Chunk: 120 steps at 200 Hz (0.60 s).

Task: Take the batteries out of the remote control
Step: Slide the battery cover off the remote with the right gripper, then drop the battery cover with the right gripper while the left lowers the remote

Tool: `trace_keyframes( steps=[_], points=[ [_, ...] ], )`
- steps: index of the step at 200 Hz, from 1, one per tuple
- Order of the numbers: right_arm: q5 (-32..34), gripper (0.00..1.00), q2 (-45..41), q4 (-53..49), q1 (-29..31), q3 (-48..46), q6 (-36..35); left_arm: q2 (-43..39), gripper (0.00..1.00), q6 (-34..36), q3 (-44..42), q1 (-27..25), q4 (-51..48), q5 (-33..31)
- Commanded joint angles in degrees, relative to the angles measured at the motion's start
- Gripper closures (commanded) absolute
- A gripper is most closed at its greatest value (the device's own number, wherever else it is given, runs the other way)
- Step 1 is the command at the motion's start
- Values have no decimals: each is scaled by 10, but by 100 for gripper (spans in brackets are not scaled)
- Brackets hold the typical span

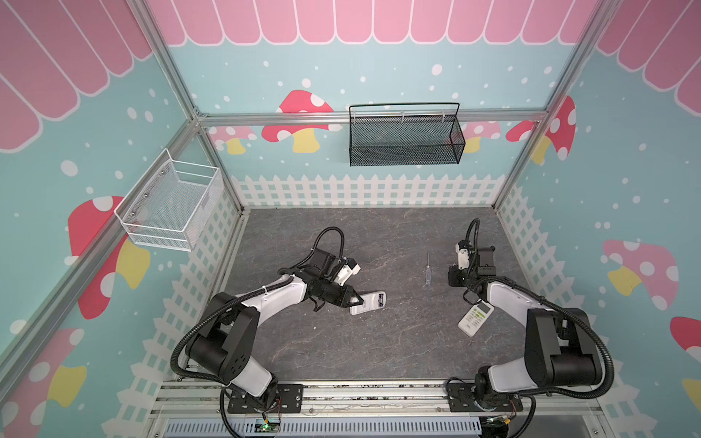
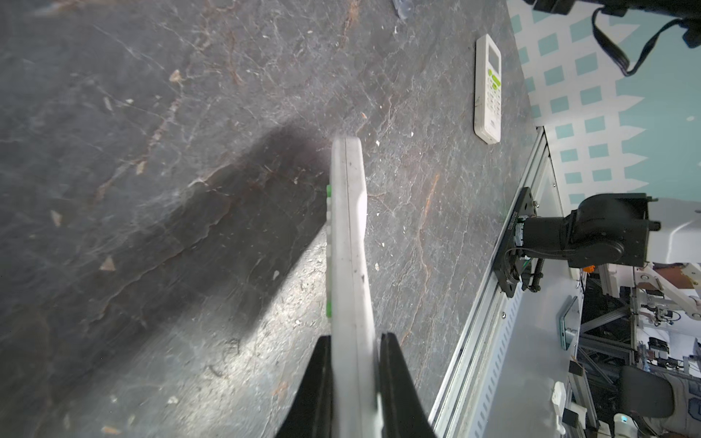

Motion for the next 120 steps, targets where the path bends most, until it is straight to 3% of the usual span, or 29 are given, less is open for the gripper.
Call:
trace_keyframes(
  steps=[1,64,120],
  points=[
    [41,100,23,-26,-2,21,-25,13,100,-22,11,-7,-18,-21],
    [15,96,59,-1,0,17,-20,9,100,-29,-9,-8,-4,-47],
    [15,78,72,0,13,21,-16,4,92,-10,-22,-8,0,-72]
  ],
)
